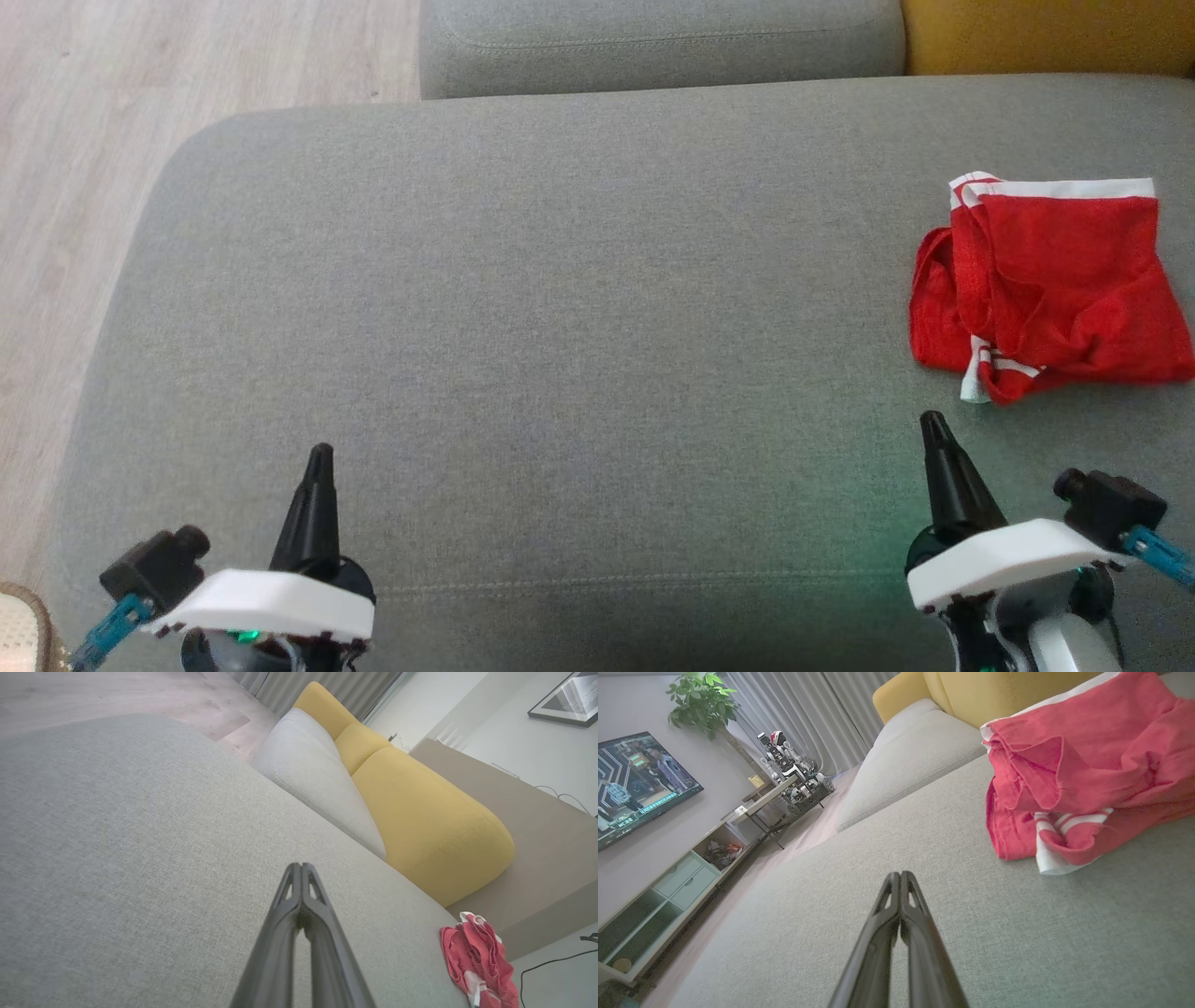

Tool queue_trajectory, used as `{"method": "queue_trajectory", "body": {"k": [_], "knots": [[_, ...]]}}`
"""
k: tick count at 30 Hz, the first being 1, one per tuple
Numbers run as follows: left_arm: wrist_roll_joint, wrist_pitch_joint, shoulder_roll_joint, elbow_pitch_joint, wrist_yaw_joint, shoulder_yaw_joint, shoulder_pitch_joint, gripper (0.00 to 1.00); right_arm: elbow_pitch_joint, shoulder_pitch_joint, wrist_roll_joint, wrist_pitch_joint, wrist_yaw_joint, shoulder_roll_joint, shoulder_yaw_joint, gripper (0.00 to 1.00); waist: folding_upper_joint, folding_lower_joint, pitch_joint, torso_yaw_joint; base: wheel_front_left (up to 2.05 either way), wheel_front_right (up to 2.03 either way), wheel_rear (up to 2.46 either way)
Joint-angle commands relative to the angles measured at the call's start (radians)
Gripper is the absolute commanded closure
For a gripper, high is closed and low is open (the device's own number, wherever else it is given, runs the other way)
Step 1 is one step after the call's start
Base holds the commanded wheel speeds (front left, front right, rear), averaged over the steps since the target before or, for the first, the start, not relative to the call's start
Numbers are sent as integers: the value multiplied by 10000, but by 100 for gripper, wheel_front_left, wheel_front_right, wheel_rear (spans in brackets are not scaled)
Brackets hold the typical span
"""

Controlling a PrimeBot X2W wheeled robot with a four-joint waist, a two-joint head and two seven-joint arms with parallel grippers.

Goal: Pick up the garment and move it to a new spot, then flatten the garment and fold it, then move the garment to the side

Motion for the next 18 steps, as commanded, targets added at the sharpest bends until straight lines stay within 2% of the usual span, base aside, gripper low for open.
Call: {"method": "queue_trajectory", "body": {"k": [1, 18], "knots": [[-329, 76, 147, -275, -72, 223, -589, 100, -279, -570, 398, 96, 1, -144, -33, 100, 0, 0, 0, -7, 0, 0, 0], [-2078, 505, 190, -53, -230, 514, -813, 100, -236, -637, 2373, 531, 0, -165, -223, 100, 0, 0, -4, -76, 0, 0, 0]]}}
